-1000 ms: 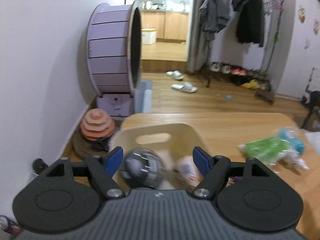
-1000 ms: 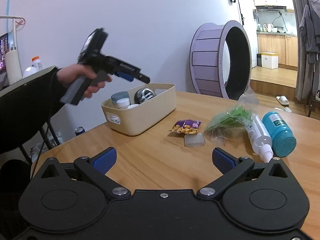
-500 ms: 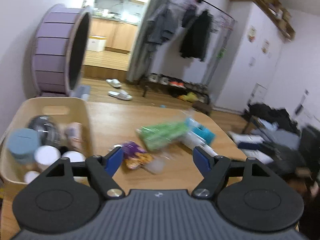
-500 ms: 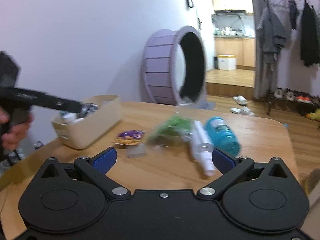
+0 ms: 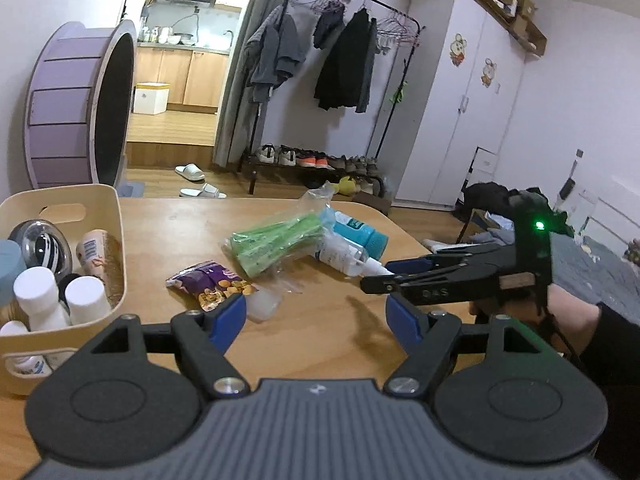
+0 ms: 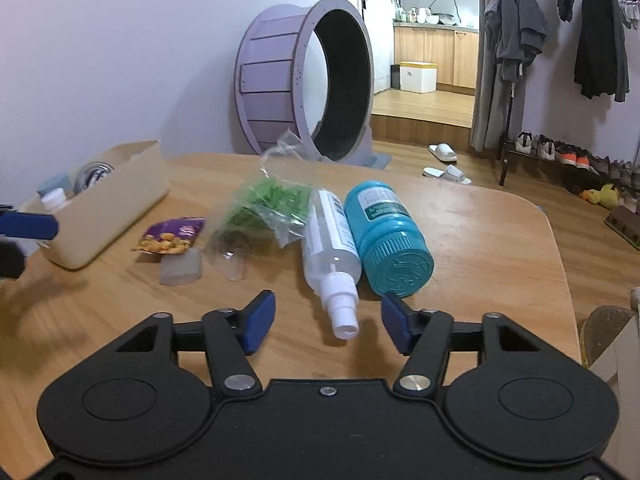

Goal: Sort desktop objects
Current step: 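Move the right gripper to the white spray bottle and close on it, then lift the spray bottle with the right gripper and carry it over the basket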

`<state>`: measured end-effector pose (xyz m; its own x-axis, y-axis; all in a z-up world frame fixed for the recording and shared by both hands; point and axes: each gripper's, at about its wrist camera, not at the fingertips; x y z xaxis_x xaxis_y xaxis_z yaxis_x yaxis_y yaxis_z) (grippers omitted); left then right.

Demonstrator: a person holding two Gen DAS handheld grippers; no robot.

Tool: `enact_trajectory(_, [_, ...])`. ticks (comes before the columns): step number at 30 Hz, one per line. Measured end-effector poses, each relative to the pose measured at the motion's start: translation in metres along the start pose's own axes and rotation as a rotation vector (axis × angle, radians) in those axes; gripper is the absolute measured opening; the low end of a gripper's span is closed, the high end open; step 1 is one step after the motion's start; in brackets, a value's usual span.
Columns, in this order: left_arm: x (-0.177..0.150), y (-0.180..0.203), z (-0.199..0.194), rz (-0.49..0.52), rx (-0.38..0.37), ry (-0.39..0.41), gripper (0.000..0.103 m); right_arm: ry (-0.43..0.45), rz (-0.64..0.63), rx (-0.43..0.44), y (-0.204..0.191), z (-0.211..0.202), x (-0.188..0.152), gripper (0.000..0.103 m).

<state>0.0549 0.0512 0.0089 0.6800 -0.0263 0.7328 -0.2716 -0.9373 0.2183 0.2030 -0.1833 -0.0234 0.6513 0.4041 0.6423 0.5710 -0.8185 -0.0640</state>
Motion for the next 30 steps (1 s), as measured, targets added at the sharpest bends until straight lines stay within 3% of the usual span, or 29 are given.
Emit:
enact_trajectory(7, [-0.004,0.005,0.000,0.024,-0.002,-0.003,0.076,0.003,0.008,-0.017,0.001,0.010,0.001,0.023])
enact_trajectory(11, [-0.004,0.005,-0.004,0.028,0.008,0.008,0.076,0.038,-0.015,-0.037,-0.006,0.002,0.000,0.023])
enact_trajectory(19, [-0.003,0.004,-0.005,0.029,0.009,0.012,0.076,0.195,-0.059,-0.052,-0.024,-0.051,0.002,0.022])
enact_trajectory(28, [-0.003,0.006,0.000,0.039,0.011,-0.001,0.076,0.288,-0.111,-0.021,-0.039,-0.089,-0.001,0.020])
enact_trajectory(30, [-0.003,0.006,0.001,0.043,0.011,-0.007,0.076,0.267,-0.124,-0.012,-0.040,-0.089,-0.001,0.020])
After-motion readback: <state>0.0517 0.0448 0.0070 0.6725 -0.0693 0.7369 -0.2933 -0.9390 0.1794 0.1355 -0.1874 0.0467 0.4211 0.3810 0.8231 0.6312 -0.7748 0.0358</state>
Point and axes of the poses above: each gripper's, at about its wrist camera, not at the fingertips, and z roughly the way its jaws point, y to its right, x to its top, and after that the axes turned 14 degrees about -y, right-handed
